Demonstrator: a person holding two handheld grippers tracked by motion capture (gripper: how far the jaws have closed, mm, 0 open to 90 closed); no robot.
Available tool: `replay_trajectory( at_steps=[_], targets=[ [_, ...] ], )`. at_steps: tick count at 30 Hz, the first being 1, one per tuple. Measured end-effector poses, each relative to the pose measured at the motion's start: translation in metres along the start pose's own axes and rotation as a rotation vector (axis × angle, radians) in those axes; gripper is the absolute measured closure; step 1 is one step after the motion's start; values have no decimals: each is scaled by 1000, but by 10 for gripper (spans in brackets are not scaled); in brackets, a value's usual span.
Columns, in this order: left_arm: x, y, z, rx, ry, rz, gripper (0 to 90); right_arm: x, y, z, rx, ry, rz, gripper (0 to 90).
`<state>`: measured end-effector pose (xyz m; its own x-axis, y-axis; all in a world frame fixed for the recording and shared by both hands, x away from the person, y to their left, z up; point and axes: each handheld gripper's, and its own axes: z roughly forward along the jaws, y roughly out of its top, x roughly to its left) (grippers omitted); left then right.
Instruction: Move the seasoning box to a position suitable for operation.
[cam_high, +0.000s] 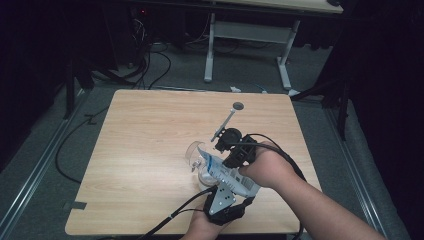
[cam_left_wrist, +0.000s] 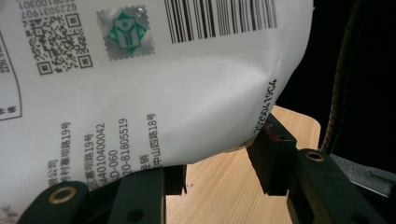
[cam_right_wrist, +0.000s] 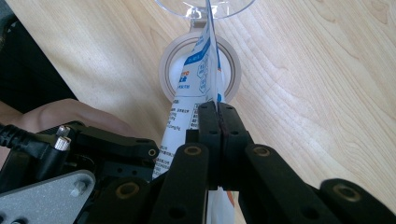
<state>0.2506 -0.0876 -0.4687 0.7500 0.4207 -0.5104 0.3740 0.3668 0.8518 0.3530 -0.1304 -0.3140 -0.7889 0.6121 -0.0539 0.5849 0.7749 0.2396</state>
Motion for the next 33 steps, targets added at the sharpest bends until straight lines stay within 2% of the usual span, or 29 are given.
replay_trajectory(
  at_steps=[33],
  targets=[
    [-1, 3, 1, -11, -3, -1, 594, 1, 4, -1, 2, -14, -11, 900]
  ],
)
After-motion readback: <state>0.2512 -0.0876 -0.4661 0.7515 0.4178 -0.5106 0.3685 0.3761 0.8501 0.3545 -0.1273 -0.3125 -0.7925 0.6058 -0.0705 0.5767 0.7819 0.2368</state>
